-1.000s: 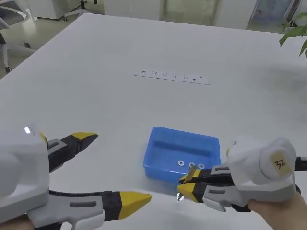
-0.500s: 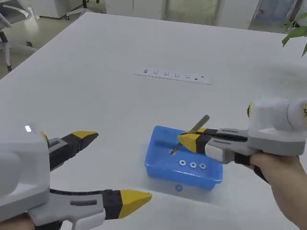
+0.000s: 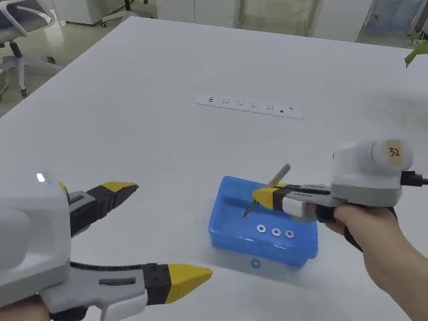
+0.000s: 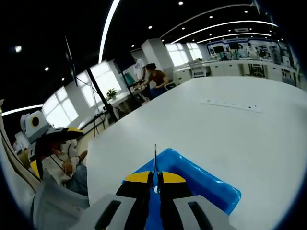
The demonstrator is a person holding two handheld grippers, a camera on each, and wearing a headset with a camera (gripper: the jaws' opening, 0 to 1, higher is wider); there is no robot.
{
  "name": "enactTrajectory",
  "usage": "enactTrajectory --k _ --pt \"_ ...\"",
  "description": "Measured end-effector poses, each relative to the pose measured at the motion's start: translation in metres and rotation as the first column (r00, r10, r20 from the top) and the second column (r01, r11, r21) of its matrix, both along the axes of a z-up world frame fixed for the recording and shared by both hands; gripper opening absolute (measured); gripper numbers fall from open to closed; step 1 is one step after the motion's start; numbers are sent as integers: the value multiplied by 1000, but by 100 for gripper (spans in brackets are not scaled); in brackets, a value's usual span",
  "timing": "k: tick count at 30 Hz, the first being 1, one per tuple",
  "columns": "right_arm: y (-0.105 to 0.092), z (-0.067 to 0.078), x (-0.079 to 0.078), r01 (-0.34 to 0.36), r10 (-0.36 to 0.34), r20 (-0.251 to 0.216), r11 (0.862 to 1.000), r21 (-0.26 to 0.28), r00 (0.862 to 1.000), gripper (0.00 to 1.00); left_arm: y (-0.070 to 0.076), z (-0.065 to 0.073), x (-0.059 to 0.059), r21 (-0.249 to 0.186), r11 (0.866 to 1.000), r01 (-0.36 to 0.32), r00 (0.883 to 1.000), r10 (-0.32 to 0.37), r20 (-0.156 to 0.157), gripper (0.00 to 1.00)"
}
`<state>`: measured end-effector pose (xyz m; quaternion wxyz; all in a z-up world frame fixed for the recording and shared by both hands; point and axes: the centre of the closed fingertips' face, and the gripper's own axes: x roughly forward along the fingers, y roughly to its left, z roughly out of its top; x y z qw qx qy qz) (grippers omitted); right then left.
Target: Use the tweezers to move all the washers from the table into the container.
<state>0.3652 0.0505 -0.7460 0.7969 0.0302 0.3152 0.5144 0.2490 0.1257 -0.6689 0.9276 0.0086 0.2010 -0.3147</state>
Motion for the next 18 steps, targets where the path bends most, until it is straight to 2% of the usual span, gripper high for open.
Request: enactTrajectory --k 11,18 --pt "3 -21 1 -25 25 6 997 -66 1000 3 -4 -1 1 3 1000 8 1000 -8 -6 94" --pt "3 -26 -2 -42 44 20 995 -94 999 3 -2 -1 1 1 1000 8 1000 -8 -8 94"
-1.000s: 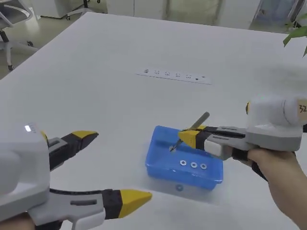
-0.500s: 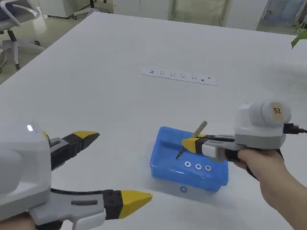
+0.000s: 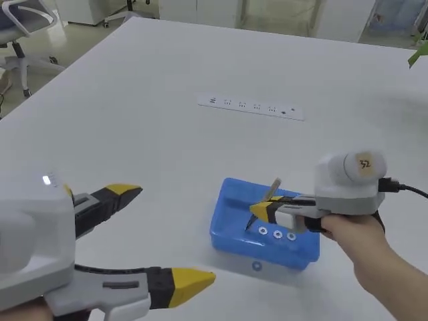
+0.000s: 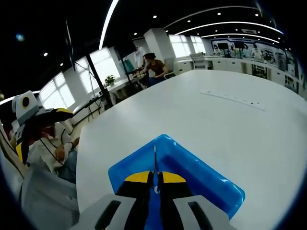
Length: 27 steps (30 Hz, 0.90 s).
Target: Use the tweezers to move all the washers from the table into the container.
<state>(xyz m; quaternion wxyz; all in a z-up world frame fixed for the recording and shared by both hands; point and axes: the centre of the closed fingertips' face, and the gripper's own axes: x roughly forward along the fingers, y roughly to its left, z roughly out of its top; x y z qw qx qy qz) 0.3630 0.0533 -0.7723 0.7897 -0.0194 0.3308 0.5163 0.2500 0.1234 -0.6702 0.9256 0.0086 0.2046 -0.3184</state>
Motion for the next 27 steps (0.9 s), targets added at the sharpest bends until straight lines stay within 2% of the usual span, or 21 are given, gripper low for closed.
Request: enactTrajectory --k 7,12,15,18,19,23,27 --pt "-6 4 1 24 -24 10 1000 20 1000 3 -1 0 0 -1 1000 0 1000 0 -1 94" --pt "-12 26 0 72 -75 18 991 115 997 3 0 -1 1 -2 1000 -2 1000 2 0 94" --pt "-15 44 -4 89 -94 18 979 185 995 3 0 -1 1 -3 1000 -2 1000 2 0 94" --pt "-18 60 -14 90 -97 13 963 253 995 3 -1 -1 0 -2 1000 1 1000 -1 -2 94" --pt "-21 60 -15 86 -92 14 963 256 996 3 -2 -1 0 -3 1000 4 1000 -4 -2 94" --pt "-21 60 -35 56 -59 5 962 267 998 3 -6 -2 1 -1 1000 14 1000 -14 -3 94" --pt "-22 45 -56 -4 -2 29 981 193 1000 3 -8 -2 1 -3 1000 22 1000 -22 -2 94"
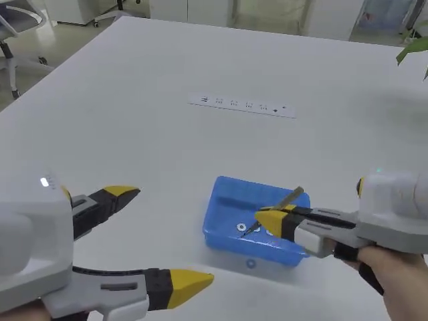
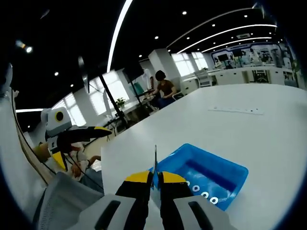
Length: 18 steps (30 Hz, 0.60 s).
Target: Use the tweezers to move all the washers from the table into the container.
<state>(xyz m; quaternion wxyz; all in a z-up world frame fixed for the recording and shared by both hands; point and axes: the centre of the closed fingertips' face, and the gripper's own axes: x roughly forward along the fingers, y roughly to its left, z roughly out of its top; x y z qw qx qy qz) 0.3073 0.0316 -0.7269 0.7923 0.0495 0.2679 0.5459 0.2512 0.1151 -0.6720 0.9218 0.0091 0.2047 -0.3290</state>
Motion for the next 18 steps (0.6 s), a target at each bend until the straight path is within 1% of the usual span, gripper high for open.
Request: enactTrajectory --k 2,5,7,8,12,13,14,15,17,18 --pt "-2 -14 -7 -23 24 12 998 -61 1000 3 -1 0 0 1 1000 4 1000 -4 -2 94" --pt "-3 -26 -10 -31 33 22 994 -106 999 3 -1 -1 -1 2 1000 9 1000 -9 -3 94" --pt "-5 -35 -9 -28 40 67 986 -164 997 3 0 -1 -1 3 1000 9 1000 -9 -5 94" --pt "-6 -38 -9 -31 46 77 983 -183 996 3 0 -1 -2 3 1000 8 1000 -8 -5 94" --pt "-4 -43 -8 -27 49 98 977 -212 994 3 2 -2 -2 5 1000 6 1000 -5 -7 94" --pt "-3 -43 -7 -31 58 120 976 -213 991 3 2 -2 -2 5 1000 5 1000 -5 -8 94" --pt "-4 -43 -7 -31 57 117 976 -216 991 3 2 -2 -2 3 1000 4 1000 -4 -7 94" --pt "-3 -42 -6 -29 57 125 975 -220 991 3 3 -2 -2 3 1000 3 1000 -3 -7 94" --pt "-3 -42 -6 -33 75 163 968 -247 984 3 3 -2 -2 4 1000 2 1000 -2 -7 94" --pt "-3 -43 -7 -40 84 165 967 -253 983 3 3 -2 -3 4 1000 3 1000 -3 -7 94"
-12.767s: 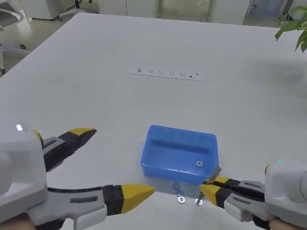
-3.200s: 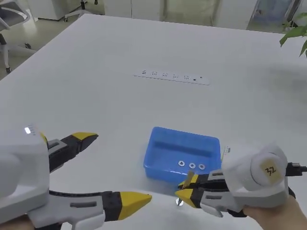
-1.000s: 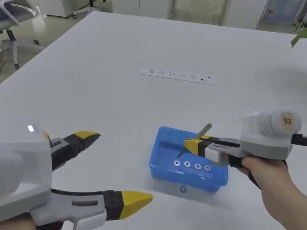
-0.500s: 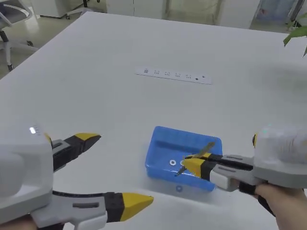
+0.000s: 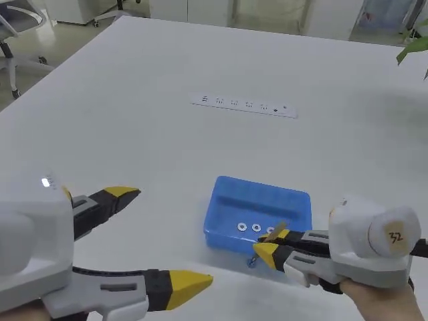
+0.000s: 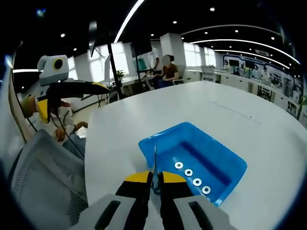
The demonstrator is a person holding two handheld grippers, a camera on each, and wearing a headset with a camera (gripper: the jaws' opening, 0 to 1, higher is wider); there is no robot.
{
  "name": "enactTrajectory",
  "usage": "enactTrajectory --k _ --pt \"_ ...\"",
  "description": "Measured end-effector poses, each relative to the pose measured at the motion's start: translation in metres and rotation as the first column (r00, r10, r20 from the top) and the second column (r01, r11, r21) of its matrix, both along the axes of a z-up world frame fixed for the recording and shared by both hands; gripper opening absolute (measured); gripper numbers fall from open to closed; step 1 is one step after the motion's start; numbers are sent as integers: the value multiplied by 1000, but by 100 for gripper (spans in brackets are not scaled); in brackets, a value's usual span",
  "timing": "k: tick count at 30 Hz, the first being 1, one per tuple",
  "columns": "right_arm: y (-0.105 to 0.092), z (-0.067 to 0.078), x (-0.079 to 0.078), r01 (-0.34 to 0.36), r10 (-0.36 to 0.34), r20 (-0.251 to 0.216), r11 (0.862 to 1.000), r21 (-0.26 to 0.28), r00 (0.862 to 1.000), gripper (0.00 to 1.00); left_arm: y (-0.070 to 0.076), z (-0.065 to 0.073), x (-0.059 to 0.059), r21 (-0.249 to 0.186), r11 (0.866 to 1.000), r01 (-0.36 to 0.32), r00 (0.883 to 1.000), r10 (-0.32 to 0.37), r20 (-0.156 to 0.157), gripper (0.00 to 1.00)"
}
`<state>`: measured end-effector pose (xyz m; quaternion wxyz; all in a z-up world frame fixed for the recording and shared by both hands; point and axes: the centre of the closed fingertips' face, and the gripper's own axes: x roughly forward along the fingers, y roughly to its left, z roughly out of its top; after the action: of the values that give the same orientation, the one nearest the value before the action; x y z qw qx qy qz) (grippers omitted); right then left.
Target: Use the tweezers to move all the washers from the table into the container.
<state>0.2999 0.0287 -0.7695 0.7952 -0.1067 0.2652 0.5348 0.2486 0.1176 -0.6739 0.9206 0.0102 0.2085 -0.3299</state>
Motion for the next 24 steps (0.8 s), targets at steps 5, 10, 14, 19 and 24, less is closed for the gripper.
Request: enactTrajectory --k 5,10,14,19,24 --pt "2 0 -2 -25 25 23 999 -22 999 3 0 -1 -1 1 1000 -1 1000 1 -1 94" --pt "6 -2 -8 -66 68 55 997 -47 996 3 0 -3 -2 5 1000 0 1000 0 -7 94" --pt "7 -9 -11 -102 112 88 989 -109 990 4 -1 -1 -2 -11 1000 1 1000 -1 -5 94" --pt "8 -12 -10 -104 113 81 989 -103 990 4 0 0 -1 -5 1000 2 1000 -2 -2 94" --pt "6 -12 -11 -103 107 50 991 -89 993 3 -2 -1 -2 -8 1000 5 1000 -5 -3 94"
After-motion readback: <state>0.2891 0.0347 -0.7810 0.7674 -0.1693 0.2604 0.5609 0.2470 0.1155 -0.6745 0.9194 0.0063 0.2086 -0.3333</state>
